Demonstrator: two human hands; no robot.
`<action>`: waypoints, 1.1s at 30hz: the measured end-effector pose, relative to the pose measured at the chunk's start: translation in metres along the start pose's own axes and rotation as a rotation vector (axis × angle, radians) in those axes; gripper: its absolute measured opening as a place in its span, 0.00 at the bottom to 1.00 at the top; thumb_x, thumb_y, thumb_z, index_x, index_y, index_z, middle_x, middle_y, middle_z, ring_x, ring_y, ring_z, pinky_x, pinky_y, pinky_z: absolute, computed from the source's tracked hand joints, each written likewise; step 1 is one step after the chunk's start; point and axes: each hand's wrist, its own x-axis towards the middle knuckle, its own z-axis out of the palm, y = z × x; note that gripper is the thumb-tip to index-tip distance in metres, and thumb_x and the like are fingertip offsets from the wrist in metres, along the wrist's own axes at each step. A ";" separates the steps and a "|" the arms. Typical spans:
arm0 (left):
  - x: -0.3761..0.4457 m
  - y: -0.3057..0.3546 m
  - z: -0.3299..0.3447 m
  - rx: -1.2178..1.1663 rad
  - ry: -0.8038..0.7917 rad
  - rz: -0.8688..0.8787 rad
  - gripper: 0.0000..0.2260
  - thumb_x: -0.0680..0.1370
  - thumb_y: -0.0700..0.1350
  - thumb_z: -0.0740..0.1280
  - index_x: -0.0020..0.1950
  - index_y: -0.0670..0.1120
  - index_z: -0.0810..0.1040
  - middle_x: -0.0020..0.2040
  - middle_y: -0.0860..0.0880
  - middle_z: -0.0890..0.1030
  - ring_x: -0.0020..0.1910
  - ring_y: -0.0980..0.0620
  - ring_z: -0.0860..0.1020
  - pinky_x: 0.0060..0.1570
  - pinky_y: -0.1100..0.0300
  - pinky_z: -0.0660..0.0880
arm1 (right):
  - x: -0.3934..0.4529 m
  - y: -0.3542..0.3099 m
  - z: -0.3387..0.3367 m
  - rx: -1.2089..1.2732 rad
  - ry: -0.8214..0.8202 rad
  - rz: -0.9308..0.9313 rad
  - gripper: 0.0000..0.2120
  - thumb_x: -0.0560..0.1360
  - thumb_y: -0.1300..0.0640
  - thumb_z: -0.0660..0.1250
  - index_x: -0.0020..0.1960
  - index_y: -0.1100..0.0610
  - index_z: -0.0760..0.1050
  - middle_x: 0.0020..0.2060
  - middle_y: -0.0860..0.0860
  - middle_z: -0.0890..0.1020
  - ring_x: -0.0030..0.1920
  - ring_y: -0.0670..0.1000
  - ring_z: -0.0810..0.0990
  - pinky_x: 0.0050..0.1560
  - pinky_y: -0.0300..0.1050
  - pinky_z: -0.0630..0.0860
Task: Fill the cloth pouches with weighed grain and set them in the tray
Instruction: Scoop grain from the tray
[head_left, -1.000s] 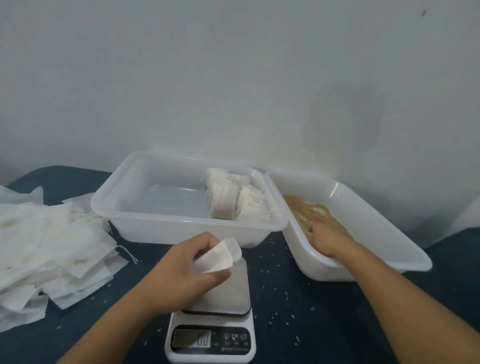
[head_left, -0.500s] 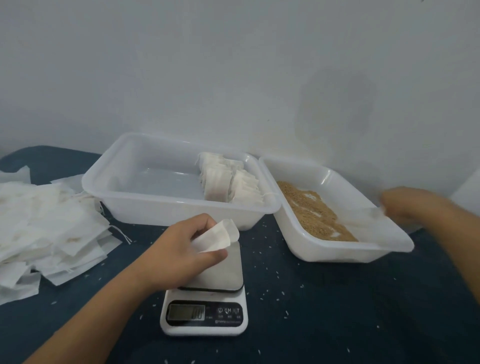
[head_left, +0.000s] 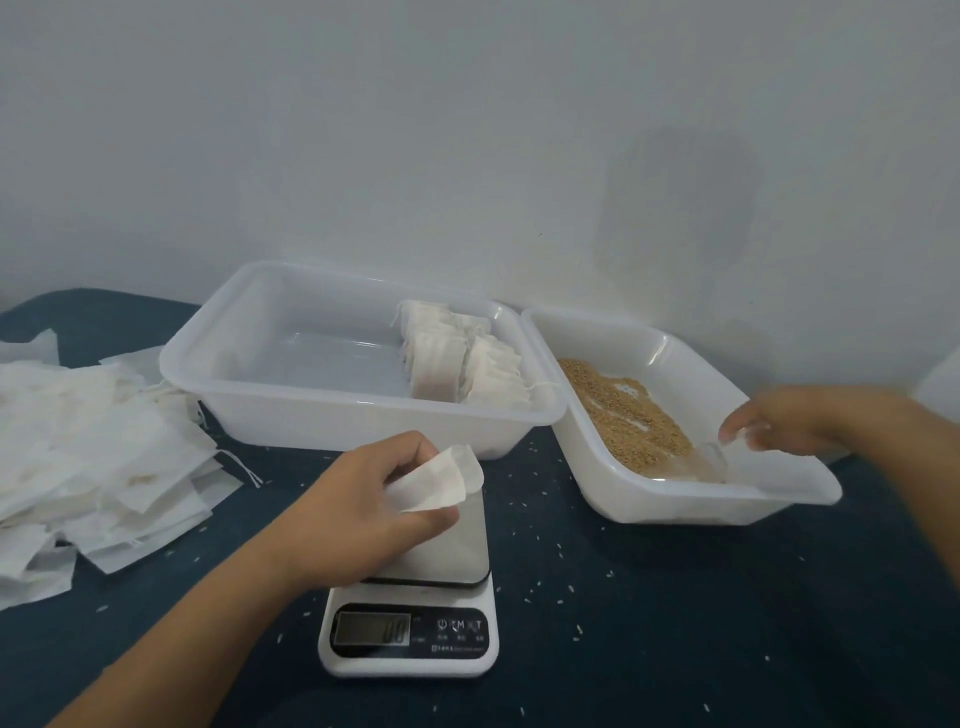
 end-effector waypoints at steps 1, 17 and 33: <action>0.000 0.000 0.001 0.003 0.001 -0.002 0.13 0.68 0.64 0.69 0.47 0.61 0.76 0.44 0.59 0.81 0.42 0.60 0.78 0.37 0.71 0.71 | 0.002 -0.007 0.000 0.014 -0.010 -0.025 0.18 0.86 0.56 0.60 0.71 0.40 0.75 0.74 0.46 0.71 0.74 0.51 0.70 0.74 0.48 0.66; -0.002 0.005 -0.002 -0.066 -0.047 -0.016 0.07 0.71 0.56 0.73 0.44 0.60 0.76 0.42 0.60 0.81 0.42 0.61 0.78 0.41 0.71 0.71 | 0.085 -0.133 -0.002 0.626 0.346 -0.042 0.17 0.82 0.50 0.68 0.69 0.56 0.80 0.66 0.56 0.81 0.58 0.56 0.80 0.61 0.50 0.75; 0.002 0.000 0.003 -0.363 0.008 -0.149 0.18 0.67 0.60 0.74 0.54 0.56 0.79 0.45 0.50 0.81 0.41 0.59 0.77 0.42 0.68 0.72 | 0.093 -0.129 0.014 0.940 0.441 0.149 0.19 0.83 0.46 0.65 0.49 0.62 0.77 0.37 0.54 0.78 0.37 0.53 0.76 0.40 0.49 0.71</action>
